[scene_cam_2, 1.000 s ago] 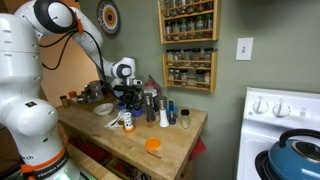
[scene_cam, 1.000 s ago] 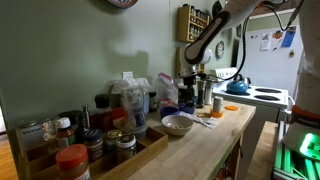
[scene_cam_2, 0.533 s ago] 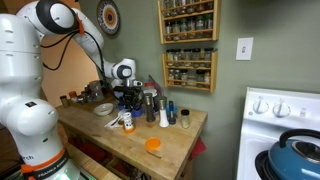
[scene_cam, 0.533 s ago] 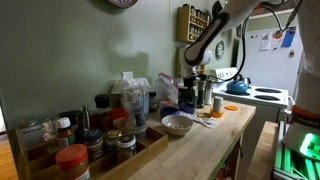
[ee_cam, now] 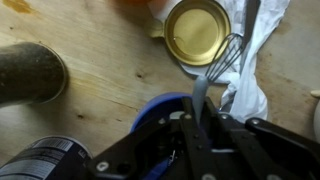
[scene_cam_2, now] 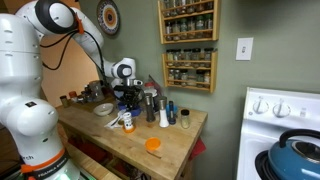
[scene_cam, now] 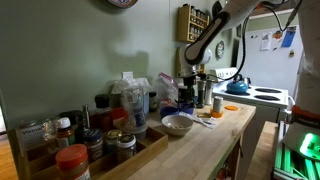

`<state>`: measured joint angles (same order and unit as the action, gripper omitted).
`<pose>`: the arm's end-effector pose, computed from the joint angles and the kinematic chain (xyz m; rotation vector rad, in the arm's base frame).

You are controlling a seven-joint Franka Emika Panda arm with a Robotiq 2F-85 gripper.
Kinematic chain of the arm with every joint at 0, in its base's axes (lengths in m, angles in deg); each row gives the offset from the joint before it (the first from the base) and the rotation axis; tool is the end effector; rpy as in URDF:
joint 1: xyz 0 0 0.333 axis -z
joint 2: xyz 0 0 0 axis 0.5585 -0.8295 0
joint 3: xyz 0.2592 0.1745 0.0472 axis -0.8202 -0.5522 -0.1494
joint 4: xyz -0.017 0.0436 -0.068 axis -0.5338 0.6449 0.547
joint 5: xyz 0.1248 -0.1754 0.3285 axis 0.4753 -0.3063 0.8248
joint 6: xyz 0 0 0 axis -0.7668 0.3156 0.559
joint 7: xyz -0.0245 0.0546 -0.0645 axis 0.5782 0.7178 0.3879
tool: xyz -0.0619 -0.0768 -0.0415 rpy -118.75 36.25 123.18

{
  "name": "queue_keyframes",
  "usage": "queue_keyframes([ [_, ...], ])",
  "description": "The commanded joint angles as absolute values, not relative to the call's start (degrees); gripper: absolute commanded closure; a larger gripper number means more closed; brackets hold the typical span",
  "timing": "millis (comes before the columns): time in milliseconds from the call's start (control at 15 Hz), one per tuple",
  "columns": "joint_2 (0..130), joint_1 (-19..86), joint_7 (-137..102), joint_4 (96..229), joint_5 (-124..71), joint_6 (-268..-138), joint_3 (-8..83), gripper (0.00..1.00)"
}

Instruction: Remove a knife from the blue bowl on the right and move it into the empty blue bowl on the left

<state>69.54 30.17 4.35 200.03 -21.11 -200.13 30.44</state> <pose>0.5116 0.0632 0.2531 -3.0197 -0.5988 0.2594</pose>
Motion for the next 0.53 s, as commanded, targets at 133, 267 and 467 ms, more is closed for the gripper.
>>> queue_keyframes([
  [133,79.1,30.0,2.7,202.6,-26.4,-194.0,30.0,0.97],
  [267,82.2,29.9,4.3,202.8,-26.3,-190.2,29.5,0.97],
  [467,84.1,28.9,9.9,201.6,-23.7,-188.0,28.3,0.97],
])
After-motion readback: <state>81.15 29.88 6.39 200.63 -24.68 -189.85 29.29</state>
